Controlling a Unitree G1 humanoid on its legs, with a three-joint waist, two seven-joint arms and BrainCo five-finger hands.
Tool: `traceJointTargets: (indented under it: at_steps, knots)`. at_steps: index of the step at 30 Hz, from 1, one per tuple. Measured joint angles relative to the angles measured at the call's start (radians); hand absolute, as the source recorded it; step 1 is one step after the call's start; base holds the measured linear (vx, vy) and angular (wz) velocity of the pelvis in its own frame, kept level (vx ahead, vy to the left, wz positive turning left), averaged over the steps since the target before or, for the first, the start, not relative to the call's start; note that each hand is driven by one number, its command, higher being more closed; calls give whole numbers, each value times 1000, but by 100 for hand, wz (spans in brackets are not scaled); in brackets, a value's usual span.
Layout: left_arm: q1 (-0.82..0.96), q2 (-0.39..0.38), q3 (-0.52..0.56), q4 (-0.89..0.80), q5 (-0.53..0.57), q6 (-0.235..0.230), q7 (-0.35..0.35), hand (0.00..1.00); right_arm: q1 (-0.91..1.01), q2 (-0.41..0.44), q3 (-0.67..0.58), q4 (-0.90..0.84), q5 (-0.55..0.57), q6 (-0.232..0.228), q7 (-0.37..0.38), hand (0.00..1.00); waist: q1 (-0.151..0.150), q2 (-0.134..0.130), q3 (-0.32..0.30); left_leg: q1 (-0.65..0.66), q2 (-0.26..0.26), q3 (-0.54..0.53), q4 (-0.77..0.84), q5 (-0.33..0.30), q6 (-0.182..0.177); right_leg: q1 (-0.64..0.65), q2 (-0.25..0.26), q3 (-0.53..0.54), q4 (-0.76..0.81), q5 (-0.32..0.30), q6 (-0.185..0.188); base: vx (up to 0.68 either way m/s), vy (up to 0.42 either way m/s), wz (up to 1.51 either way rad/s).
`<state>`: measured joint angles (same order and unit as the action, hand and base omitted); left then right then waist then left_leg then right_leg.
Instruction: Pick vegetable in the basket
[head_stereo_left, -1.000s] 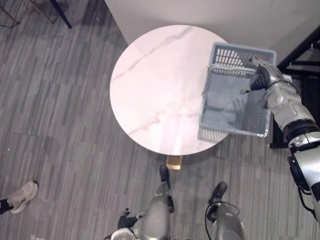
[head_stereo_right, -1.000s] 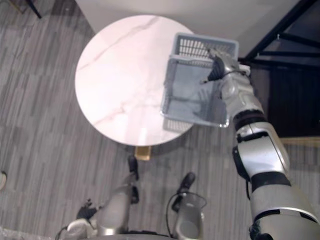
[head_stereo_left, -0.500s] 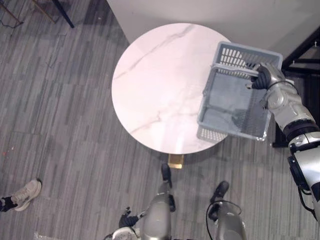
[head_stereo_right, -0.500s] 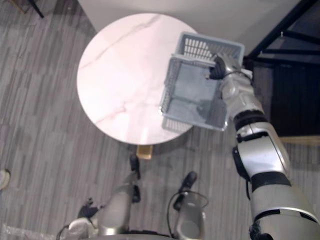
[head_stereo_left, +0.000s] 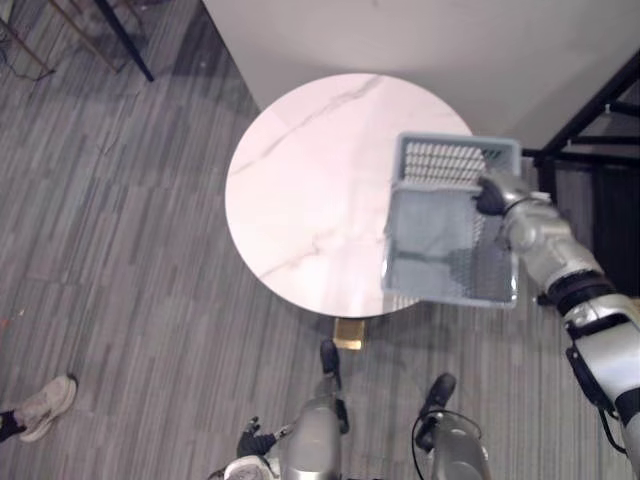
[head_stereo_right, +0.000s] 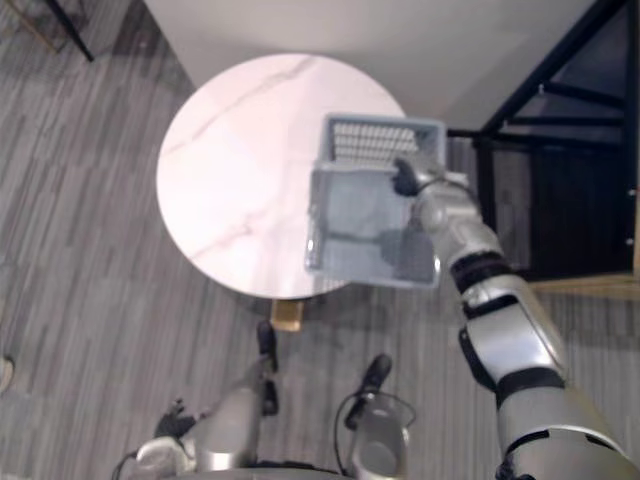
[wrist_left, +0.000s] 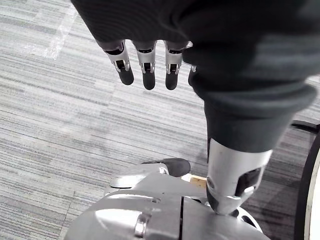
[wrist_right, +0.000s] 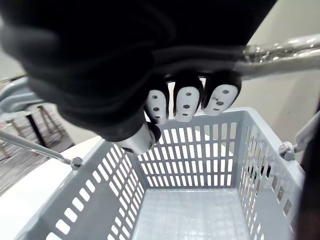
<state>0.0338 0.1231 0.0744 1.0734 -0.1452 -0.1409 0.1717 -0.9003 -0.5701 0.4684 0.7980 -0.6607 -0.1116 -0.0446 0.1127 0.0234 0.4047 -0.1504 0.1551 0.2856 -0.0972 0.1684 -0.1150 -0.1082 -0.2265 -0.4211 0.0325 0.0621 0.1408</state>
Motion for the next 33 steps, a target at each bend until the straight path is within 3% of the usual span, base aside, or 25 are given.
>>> traceJointTargets:
  at_steps: [4, 6, 10, 18, 28, 33]
  knots:
    - [21, 16, 51, 1, 41, 21, -5, 0, 155, -4, 62, -219, -3, -39, 56, 100, -28, -46, -37, 36, -1, 8, 0, -3, -4, 26, 0, 15, -8, 1, 2, 43, -14, -13]
    - [49, 37, 52, 2, 62, 25, -21, 0, 264, -29, 71, -339, 19, -81, 84, 100, -43, -74, -94, 43, -3, 10, 0, -4, -5, 32, -2, 24, -17, 4, 6, 35, -4, -9]
    - [66, 43, 64, 13, 108, 36, -28, 0, 378, -102, 76, -475, 74, -121, 123, 100, -54, -86, -147, 81, -2, 18, 0, -19, -11, 61, 2, 43, -34, 7, 11, -11, 4, -14]
    - [111, 46, 71, 59, 137, 42, -50, 0, 649, -244, 48, -607, 120, -172, 168, 100, -89, -74, -261, 104, -2, 67, -6, -48, -6, 58, 11, 120, -67, 9, 18, -31, 10, -19]
    - [127, 35, 69, 80, 197, 45, -71, 0, 860, -248, -82, -580, 62, -189, 155, 100, -111, -31, -318, 143, 0, 121, 0, -71, -15, 60, 19, 184, -73, 22, 22, 57, -5, -16]
    - [128, 34, 68, 81, 206, 46, -72, 0, 912, -212, -159, -517, -35, -197, 90, 100, -123, -25, -323, 171, 0, 145, 0, -76, -20, 70, 21, 203, -73, 23, 22, 75, -9, -14]
